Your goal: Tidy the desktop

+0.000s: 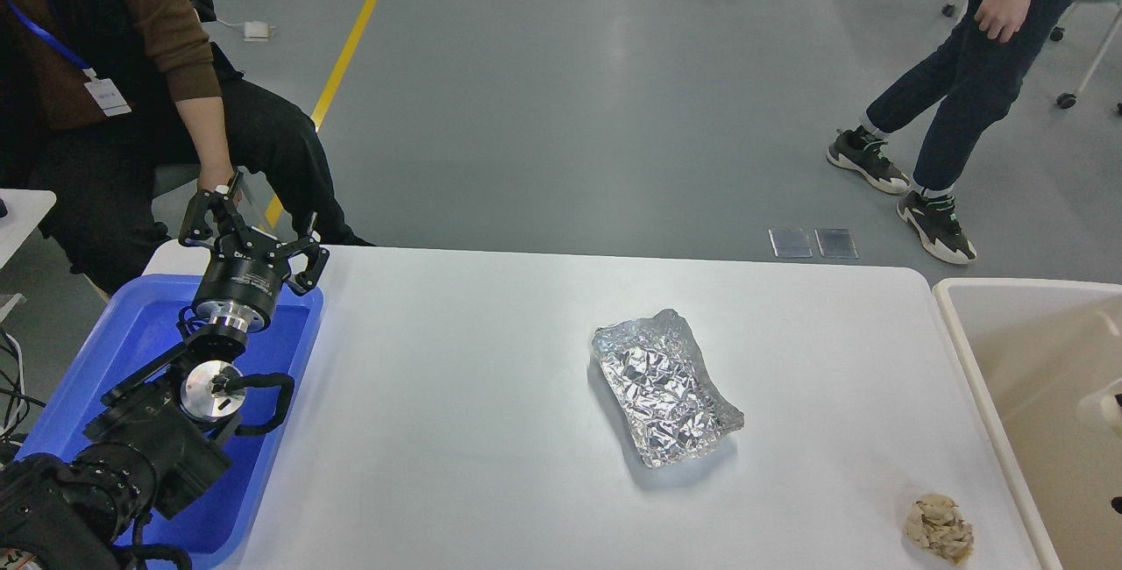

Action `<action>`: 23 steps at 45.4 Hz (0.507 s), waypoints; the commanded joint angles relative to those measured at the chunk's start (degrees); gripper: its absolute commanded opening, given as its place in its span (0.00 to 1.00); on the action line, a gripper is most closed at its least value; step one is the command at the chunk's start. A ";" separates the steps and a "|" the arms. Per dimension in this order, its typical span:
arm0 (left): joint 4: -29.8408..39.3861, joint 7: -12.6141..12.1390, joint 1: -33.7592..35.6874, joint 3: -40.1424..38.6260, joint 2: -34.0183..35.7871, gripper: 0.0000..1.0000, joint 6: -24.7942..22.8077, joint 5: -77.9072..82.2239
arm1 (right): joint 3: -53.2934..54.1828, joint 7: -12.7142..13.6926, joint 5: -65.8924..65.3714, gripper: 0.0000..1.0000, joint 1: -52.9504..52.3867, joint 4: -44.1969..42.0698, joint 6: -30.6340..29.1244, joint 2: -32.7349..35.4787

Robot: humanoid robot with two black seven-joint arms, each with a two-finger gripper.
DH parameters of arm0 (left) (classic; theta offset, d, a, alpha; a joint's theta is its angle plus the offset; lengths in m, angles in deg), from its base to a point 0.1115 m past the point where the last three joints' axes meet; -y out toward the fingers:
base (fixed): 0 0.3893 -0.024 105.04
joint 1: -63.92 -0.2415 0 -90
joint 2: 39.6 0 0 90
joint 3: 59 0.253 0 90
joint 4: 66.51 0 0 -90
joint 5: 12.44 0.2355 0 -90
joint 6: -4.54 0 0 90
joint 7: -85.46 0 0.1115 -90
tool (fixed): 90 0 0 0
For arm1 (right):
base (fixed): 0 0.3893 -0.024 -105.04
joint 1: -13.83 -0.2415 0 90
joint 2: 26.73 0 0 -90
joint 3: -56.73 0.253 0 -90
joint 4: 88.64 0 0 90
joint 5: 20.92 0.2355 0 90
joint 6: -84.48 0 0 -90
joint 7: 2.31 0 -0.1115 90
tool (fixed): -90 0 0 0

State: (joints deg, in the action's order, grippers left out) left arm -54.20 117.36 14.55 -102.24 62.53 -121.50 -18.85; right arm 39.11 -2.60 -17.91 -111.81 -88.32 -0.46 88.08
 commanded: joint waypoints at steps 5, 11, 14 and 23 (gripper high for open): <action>0.00 0.00 -0.03 0.00 0.00 1.00 0.00 0.00 | 0.13 -0.24 -0.02 0.98 -0.57 -0.33 5.93 -2.83; 0.00 0.00 -0.02 0.00 0.00 1.00 0.00 0.00 | 0.39 -0.07 -0.02 1.00 -1.01 -0.24 5.22 -3.18; 0.00 0.00 -0.02 0.00 0.00 1.00 0.00 0.00 | 0.56 -0.07 -0.02 1.00 -1.62 -0.24 5.22 -3.18; 0.00 0.00 -0.02 0.00 0.00 1.00 0.00 0.00 | 0.65 -0.16 0.07 1.00 -5.49 -0.33 5.57 -4.67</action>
State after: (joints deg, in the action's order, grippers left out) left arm -54.20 117.36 14.55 -102.24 62.53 -121.49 -18.85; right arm 39.53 -2.71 -17.94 -114.02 -88.55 4.37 85.08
